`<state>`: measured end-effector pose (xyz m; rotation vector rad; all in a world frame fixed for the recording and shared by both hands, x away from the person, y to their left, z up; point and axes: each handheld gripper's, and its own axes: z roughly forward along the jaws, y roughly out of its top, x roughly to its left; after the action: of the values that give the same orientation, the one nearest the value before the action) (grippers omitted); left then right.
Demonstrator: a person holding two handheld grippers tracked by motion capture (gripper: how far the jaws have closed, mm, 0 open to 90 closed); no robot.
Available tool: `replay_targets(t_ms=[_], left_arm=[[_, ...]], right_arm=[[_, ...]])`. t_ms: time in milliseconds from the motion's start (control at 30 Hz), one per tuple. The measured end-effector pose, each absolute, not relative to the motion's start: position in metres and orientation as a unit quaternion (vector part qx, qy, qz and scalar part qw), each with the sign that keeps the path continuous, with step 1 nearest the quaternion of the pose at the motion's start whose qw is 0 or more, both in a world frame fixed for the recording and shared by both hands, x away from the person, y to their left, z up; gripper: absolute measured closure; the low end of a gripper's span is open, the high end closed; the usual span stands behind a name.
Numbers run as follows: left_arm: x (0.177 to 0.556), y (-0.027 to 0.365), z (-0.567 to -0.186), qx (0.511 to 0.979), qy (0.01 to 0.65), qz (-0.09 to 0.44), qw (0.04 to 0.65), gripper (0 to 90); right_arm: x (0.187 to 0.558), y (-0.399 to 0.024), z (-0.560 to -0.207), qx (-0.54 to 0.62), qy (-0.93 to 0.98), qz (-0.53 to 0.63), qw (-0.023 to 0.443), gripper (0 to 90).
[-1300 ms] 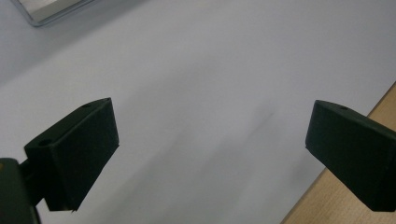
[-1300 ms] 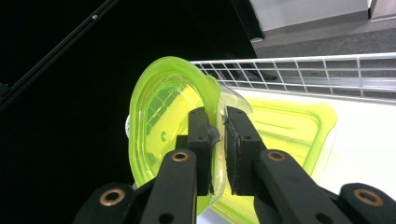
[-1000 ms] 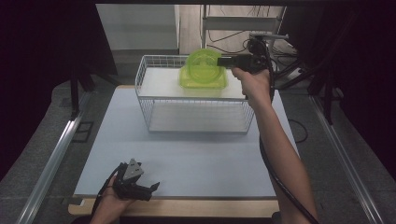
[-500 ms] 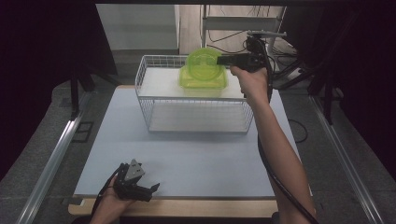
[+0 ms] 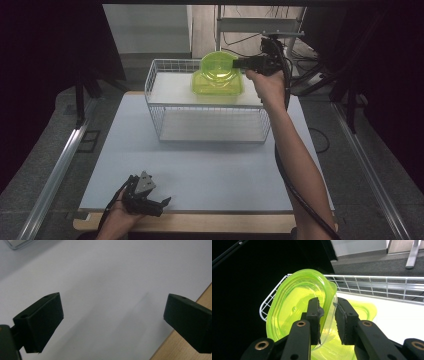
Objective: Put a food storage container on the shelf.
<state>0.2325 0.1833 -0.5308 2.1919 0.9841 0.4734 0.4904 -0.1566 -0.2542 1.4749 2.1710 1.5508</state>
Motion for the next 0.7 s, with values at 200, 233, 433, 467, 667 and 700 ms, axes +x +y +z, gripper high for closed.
replay_targets(t_ms=[200, 233, 433, 467, 667, 700], left_arm=[[0.2330, 0.1828, -0.5315, 0.844, 0.377, 0.180, 0.337, 2.5], [0.2331, 0.1827, -0.5318, 0.844, 0.377, 0.180, 0.336, 2.5], [0.2332, 0.1827, -0.5321, 0.845, 0.377, 0.179, 0.335, 2.5], [0.2333, 0.1827, -0.5321, 0.845, 0.377, 0.179, 0.335, 2.5], [0.2333, 0.1827, -0.5323, 0.845, 0.377, 0.179, 0.334, 2.5], [0.2333, 0.1827, -0.5323, 0.845, 0.377, 0.180, 0.334, 2.5]], right_arm=[[0.4934, -0.1565, -0.2552, 0.485, 0.713, 0.504, 0.054, 71.7], [0.4938, -0.1562, -0.2552, 0.485, 0.713, 0.503, 0.057, 71.6], [0.4957, -0.1533, -0.2550, 0.483, 0.717, 0.498, 0.066, 69.7], [0.4958, -0.1528, -0.2550, 0.484, 0.717, 0.497, 0.068, 69.5], [0.4965, -0.1501, -0.2550, 0.481, 0.721, 0.493, 0.071, 69.2], [0.4966, -0.1495, -0.2551, 0.481, 0.721, 0.493, 0.073, 69.3]])
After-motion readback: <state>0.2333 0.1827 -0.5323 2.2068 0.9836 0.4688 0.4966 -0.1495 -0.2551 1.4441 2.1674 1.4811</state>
